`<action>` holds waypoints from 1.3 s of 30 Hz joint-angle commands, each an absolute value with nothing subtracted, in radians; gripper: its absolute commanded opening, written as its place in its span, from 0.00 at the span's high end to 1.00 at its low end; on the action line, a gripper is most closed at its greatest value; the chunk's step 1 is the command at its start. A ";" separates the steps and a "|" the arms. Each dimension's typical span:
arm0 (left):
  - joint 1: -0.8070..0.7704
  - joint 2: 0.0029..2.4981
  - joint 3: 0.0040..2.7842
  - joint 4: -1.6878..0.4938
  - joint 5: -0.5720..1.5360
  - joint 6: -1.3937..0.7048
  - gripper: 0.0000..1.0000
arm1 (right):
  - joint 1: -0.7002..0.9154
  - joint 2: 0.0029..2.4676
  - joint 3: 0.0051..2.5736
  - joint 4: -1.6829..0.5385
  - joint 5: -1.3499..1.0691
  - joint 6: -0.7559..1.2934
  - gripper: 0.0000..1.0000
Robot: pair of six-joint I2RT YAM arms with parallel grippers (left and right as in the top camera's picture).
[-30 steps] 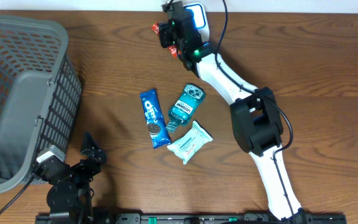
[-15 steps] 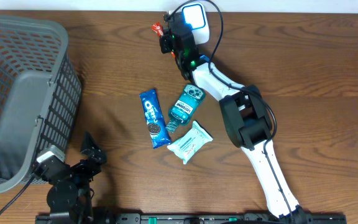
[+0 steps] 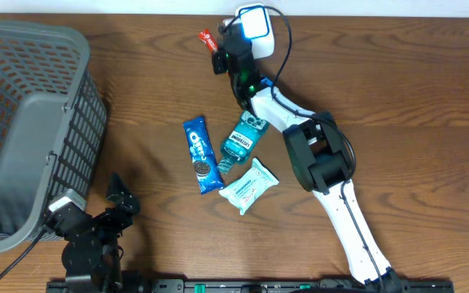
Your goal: Scan the item barcode
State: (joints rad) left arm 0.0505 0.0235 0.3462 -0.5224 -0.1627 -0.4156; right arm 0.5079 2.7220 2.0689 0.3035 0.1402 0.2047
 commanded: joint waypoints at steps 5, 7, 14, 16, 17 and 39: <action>0.055 0.043 0.344 -0.524 -0.162 -0.417 0.02 | 0.508 2.751 2.075 0.249 0.159 0.220 0.85; 0.055 0.043 0.344 -0.524 -0.162 -0.417 0.02 | 0.508 2.751 2.075 0.213 0.144 0.210 0.85; 0.055 0.043 0.344 -0.524 -0.162 -0.417 0.02 | 0.513 2.732 2.075 -0.013 0.017 0.129 0.93; 0.055 0.043 0.344 -0.523 -0.162 -0.417 0.02 | 0.513 2.706 2.075 -0.121 -0.004 0.109 0.96; 0.055 0.043 0.344 -0.524 -0.162 -0.417 0.02 | 0.513 2.688 2.075 -0.182 -0.006 0.093 0.97; 0.055 0.043 0.344 -0.523 -0.161 -0.417 0.02 | 0.496 2.290 2.071 -0.816 -0.025 0.086 0.01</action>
